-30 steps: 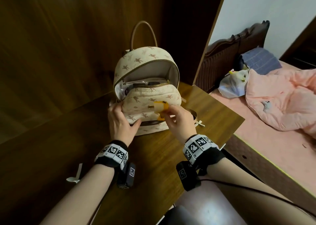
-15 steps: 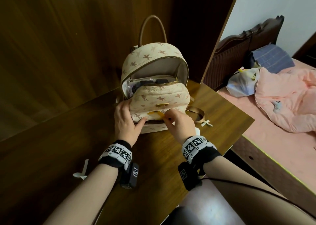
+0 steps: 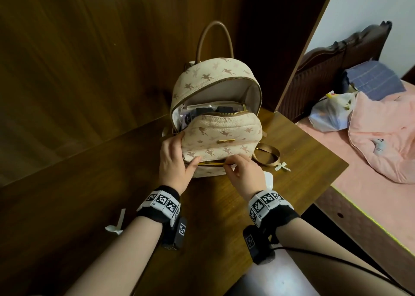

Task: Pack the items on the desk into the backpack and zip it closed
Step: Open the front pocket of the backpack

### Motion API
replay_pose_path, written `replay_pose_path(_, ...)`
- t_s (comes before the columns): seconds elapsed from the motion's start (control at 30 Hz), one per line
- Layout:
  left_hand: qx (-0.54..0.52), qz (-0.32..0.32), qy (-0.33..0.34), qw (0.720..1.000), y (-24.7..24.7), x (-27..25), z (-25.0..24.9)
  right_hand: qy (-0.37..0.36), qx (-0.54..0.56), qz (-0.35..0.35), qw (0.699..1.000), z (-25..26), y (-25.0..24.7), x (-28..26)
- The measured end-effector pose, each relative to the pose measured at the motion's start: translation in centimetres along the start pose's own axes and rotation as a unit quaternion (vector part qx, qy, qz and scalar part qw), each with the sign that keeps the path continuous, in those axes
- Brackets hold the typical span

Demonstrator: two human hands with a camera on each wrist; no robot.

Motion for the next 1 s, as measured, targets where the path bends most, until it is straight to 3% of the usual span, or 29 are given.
replay_pose_path(0.3,-0.009,0.000,-0.009,1.000,0.0,-0.1,0.1,-0.033,-0.048,0.028,0.998,0.8,0.5,-0.4)
replay_pose_path(0.5,-0.002,-0.005,-0.004,1.000,-0.2,-0.1,0.0,-0.109,-0.032,0.010,0.994,3.9,-0.5,-0.6)
replay_pose_path(0.77,0.002,0.004,-0.004,1.000,-0.3,0.0,0.1,-0.101,0.006,0.000,0.995,4.0,-0.4,-0.4)
replay_pose_path(1.0,0.002,0.004,0.001,1.000,-0.3,-0.1,0.2,-0.081,-0.004,0.053,0.995,3.4,0.3,-0.6)
Point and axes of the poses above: each hand's wrist, its own x-axis towards the middle knuckle, its own y-axis out of the palm, z = x × y, the point moved 10 cm from there along x, towards the middle knuckle, and after that the axes turned 6 degrees about z, right-handed, at the moved point
